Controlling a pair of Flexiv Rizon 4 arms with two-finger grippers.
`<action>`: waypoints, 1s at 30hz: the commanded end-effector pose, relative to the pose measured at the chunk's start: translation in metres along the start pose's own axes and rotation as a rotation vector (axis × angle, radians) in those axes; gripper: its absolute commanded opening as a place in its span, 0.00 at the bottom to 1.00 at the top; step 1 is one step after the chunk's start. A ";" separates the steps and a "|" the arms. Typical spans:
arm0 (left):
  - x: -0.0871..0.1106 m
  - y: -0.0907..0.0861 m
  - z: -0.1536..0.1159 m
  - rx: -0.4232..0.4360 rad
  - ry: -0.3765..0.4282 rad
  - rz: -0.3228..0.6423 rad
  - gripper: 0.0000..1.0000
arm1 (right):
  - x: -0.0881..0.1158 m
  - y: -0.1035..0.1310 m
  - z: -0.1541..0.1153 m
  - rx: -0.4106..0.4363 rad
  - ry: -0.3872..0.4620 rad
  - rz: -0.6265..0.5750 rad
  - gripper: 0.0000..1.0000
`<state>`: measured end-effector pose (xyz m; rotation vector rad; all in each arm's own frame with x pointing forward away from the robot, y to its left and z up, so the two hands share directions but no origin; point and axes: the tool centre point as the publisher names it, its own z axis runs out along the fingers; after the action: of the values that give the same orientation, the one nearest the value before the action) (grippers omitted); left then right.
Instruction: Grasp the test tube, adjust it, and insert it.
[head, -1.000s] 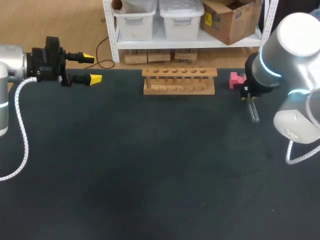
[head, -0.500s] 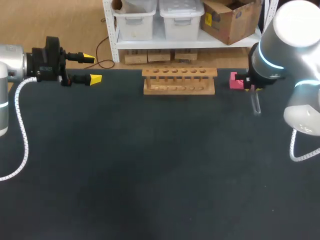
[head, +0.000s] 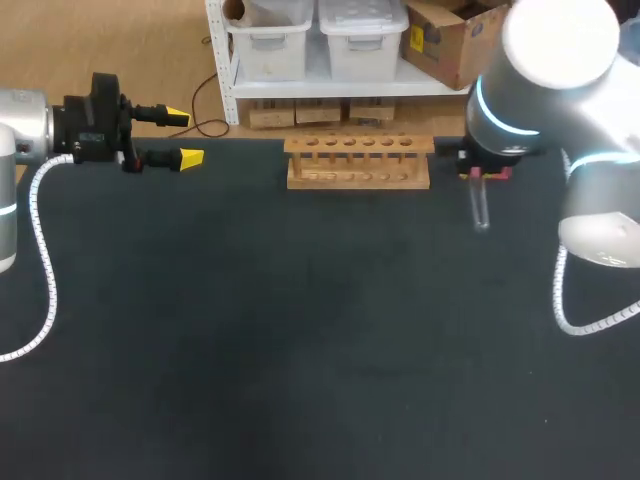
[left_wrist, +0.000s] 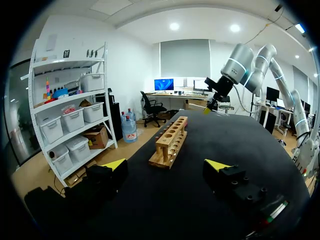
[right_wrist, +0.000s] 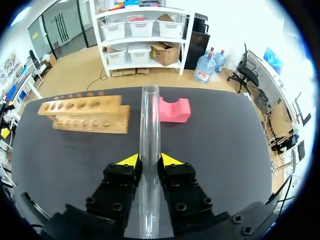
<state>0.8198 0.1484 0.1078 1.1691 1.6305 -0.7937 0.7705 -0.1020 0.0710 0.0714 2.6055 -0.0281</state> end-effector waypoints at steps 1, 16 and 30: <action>0.001 -0.001 0.000 -0.005 -0.003 0.002 1.00 | 0.002 0.019 -0.004 0.009 -0.005 -0.004 0.00; 0.001 -0.001 0.000 -0.005 -0.003 0.002 1.00 | -0.004 0.083 0.001 -0.041 -0.008 -0.055 0.00; 0.001 -0.001 0.000 -0.005 -0.003 0.002 1.00 | -0.010 0.111 0.023 -0.054 0.005 -0.061 0.00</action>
<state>0.8198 0.1484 0.1078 1.1690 1.6306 -0.7937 0.7879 0.0021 0.0590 -0.0259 2.5994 0.0271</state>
